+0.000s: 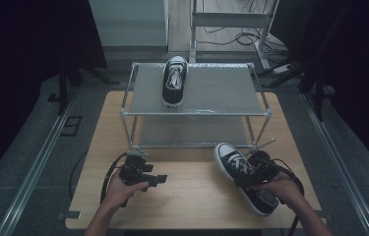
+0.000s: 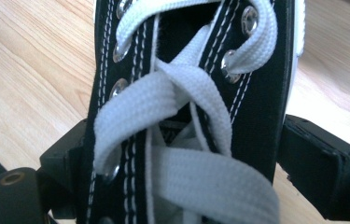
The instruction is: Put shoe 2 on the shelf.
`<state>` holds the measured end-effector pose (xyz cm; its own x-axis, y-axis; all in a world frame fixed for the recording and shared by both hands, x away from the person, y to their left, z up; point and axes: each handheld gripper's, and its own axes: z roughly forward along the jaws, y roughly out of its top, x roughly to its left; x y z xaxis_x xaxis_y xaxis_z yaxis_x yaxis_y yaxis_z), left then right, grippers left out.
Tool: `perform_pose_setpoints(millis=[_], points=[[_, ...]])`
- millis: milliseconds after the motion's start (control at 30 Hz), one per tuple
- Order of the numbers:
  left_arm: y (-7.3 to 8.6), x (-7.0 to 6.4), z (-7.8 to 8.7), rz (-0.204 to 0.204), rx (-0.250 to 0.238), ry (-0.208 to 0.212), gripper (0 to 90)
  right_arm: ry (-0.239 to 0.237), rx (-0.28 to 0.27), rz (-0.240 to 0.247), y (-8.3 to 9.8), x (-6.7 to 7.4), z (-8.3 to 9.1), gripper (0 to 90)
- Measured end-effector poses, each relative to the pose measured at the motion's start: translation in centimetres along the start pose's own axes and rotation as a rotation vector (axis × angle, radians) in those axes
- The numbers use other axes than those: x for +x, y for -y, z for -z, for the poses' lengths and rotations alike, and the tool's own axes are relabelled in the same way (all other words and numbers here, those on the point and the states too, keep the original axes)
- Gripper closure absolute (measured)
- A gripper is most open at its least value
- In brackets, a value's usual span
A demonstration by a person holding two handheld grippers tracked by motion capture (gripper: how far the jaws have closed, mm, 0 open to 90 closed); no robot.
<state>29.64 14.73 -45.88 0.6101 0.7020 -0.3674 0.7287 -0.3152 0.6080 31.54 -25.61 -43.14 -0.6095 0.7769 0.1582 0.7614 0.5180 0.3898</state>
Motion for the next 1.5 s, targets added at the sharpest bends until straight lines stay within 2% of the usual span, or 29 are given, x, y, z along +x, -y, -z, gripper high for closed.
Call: perform_pose_setpoints(millis=[167,233,267,333,533,700,1000,1233,1500], points=[[0.0,0.0,-0.2,0.000,0.005,0.004,23.4,0.015,-0.034,-0.021,1.3,-0.7,2.7,12.0],[-0.1,0.0,-0.2,0.000,0.005,0.005,23.4,0.018,-0.038,-0.024,1.5,-0.8,3.1,12.0],[-0.1,0.0,-0.2,0.000,0.004,0.005,23.4,0.032,-0.049,-0.029,1.7,-0.9,4.1,12.0],[-0.1,0.0,-0.2,0.002,0.003,0.007,23.4,0.035,-0.054,-0.033,1.7,-1.0,4.4,12.0],[-0.1,0.1,-0.1,0.004,0.004,0.010,23.4,0.043,-0.085,-0.039,1.9,-1.4,6.7,12.0],[-0.1,0.1,-0.3,0.007,0.008,0.011,23.5,0.051,-0.090,-0.039,1.6,-1.5,7.8,12.1],[-0.1,0.2,-0.5,0.008,0.014,0.013,23.5,0.050,-0.115,-0.032,-0.7,-1.5,10.7,12.1],[-0.1,0.4,-0.5,0.011,0.017,0.016,23.5,0.051,-0.141,-0.032,-3.1,-1.5,13.0,12.2],[-0.1,0.5,-0.6,0.013,0.017,0.016,23.5,0.068,-0.125,-0.035,-5.2,-1.5,13.7,12.2]])
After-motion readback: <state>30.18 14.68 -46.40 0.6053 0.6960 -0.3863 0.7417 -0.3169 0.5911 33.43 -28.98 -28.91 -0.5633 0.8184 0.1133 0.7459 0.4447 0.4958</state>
